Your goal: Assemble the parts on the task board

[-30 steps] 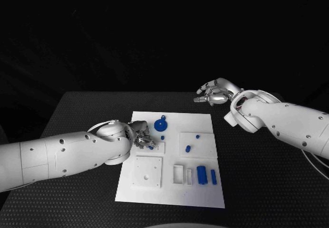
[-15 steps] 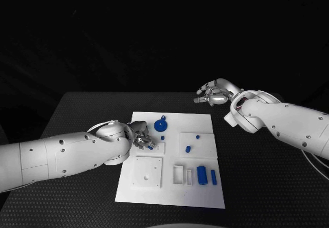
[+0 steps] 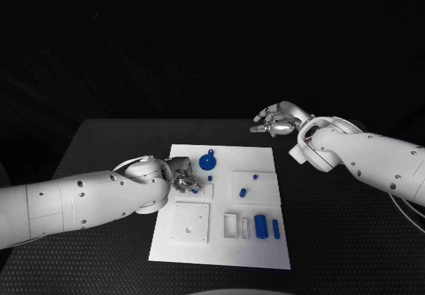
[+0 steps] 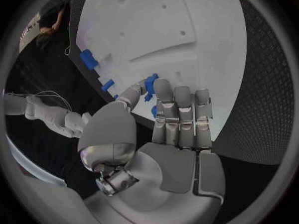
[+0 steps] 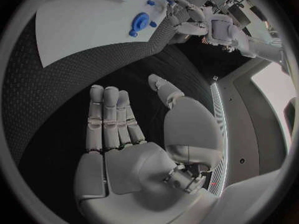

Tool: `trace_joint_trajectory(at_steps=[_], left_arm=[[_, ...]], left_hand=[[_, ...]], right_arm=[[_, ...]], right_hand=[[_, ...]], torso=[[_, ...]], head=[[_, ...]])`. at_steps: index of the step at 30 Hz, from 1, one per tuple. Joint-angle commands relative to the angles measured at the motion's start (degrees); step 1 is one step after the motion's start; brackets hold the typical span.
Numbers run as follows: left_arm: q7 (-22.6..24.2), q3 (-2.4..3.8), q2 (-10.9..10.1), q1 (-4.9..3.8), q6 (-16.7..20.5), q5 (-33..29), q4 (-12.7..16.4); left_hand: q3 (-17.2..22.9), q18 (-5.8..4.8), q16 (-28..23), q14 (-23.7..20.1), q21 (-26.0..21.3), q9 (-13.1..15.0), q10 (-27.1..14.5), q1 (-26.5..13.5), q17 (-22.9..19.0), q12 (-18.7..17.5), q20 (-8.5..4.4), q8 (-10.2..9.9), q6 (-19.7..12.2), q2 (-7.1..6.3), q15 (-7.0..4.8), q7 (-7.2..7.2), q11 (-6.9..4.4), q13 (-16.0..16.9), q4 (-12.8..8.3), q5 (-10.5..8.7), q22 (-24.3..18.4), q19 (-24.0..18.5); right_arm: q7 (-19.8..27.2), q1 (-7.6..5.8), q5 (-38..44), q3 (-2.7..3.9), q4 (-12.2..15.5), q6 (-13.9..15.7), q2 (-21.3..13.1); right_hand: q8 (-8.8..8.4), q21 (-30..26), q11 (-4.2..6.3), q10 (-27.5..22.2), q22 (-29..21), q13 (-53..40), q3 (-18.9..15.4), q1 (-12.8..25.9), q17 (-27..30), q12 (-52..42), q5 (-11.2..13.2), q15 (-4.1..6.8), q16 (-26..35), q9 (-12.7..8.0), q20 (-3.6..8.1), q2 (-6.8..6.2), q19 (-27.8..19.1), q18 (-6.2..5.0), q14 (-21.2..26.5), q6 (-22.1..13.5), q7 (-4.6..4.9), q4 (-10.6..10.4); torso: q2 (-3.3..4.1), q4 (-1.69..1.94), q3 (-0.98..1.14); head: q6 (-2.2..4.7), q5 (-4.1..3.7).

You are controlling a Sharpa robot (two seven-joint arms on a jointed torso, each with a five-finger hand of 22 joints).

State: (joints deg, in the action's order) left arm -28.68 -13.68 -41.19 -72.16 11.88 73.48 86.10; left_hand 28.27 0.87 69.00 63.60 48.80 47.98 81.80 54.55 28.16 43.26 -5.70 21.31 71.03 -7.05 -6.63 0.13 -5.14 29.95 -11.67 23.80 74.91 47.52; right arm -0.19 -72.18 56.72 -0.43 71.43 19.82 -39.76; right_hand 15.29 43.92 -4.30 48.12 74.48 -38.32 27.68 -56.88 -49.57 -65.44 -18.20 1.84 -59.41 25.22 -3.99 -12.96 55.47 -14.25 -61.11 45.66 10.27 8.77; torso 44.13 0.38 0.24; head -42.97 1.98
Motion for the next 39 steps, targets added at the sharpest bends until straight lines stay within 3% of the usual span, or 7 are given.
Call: trace_joint_trajectory(at_steps=[1,15,17,26,39], left_arm=[[-0.2,-0.12,0.4,0.18,-0.7,0.3,-0.2],[-0.2,-0.11,1.1,0.17,-2.4,-0.7,-1.1],[-0.2,-0.11,1.2,0.17,-2.9,-0.7,-1.2],[-0.8,-0.09,1.4,0.16,-3.8,-3.9,-1.7],[-1.4,-0.09,1.2,0.15,-3.6,-6.6,-1.7]], left_hand=[[1.3,-0.86,0.4,0.3,0.3,-0.1,-0.1,3.1,-0.1,0.4,-6.30,-0.2,0.2,2.62,0.01,-0.40,-0.86,-0.1,-1.7,0.19,0.3,0.4],[1.1,-0.87,0.3,0.3,0.3,-0.1,0.0,2.6,-0.2,0.5,-6.26,-0.2,0.2,3.28,0.02,-0.38,-0.73,-0.1,-1.5,0.36,0.3,0.3],[0.8,-0.87,0.3,0.2,0.3,-0.1,-0.1,1.9,-0.3,0.6,-6.23,-0.2,0.3,4.12,0.05,-0.37,-0.65,-0.2,-1.4,0.38,0.3,0.2],[0.7,-0.87,0.4,0.2,0.3,-0.2,-0.2,1.5,-0.5,0.7,-6.23,-0.3,0.1,5.21,0.10,-0.35,-0.77,-0.3,-2.0,0.02,0.3,0.1],[0.6,-0.86,1.1,0.4,0.6,0.0,0.0,-0.9,-0.6,1.5,-6.31,0.0,0.5,7.74,0.00,-0.54,-0.98,-0.4,-3.9,0.25,0.4,0.2]], right_arm=[[0.5,-0.01,0.1,0.03,0.1,-0.7,0.0],[0.5,-0.01,0.1,0.03,0.1,-0.7,-0.1],[0.5,-0.01,0.1,0.03,0.1,-0.8,-0.1],[0.5,-0.01,0.1,0.03,0.2,-0.8,-0.1],[0.5,-0.01,0.1,0.03,0.1,-0.9,-0.2]], right_hand=[[0.37,-0.3,0.07,-0.5,0.1,0.1,-0.4,0.5,0.1,-0.4,-0.3,0.02,-0.2,-0.1,-0.15,-0.07,0.0,-0.75,0.5,0.0,0.30,0.0],[0.38,-0.3,0.07,-0.5,0.1,0.1,-0.4,0.5,0.1,-0.4,-0.3,0.02,-0.3,-0.1,-0.15,-0.07,0.0,-0.75,0.5,0.0,0.30,0.0],[0.38,-0.3,0.07,-0.5,0.1,0.1,-0.4,0.5,0.1,-0.4,-0.3,0.02,-0.3,-0.1,-0.15,-0.07,0.0,-0.75,0.5,0.0,0.30,0.0],[0.39,-0.3,0.07,-0.5,0.1,0.2,-0.4,0.5,0.1,-0.5,-0.3,0.02,-0.3,-0.1,-0.15,-0.08,0.0,-0.75,0.5,0.0,0.30,0.0],[0.39,-0.4,0.07,-0.5,0.2,0.2,-0.4,0.5,0.1,-0.5,-0.4,0.02,-0.3,-0.1,-0.14,-0.10,0.0,-0.75,0.5,0.0,0.30,0.0]], torso=[[-0.01,-0.01,0.01],[-0.01,0.01,0.02],[0.00,0.02,0.02],[-0.03,0.02,0.07],[-0.01,0.06,-0.05]], head=[[0.05,0.06],[0.01,0.06],[0.00,0.04],[0.01,0.01],[-0.04,-0.02]])
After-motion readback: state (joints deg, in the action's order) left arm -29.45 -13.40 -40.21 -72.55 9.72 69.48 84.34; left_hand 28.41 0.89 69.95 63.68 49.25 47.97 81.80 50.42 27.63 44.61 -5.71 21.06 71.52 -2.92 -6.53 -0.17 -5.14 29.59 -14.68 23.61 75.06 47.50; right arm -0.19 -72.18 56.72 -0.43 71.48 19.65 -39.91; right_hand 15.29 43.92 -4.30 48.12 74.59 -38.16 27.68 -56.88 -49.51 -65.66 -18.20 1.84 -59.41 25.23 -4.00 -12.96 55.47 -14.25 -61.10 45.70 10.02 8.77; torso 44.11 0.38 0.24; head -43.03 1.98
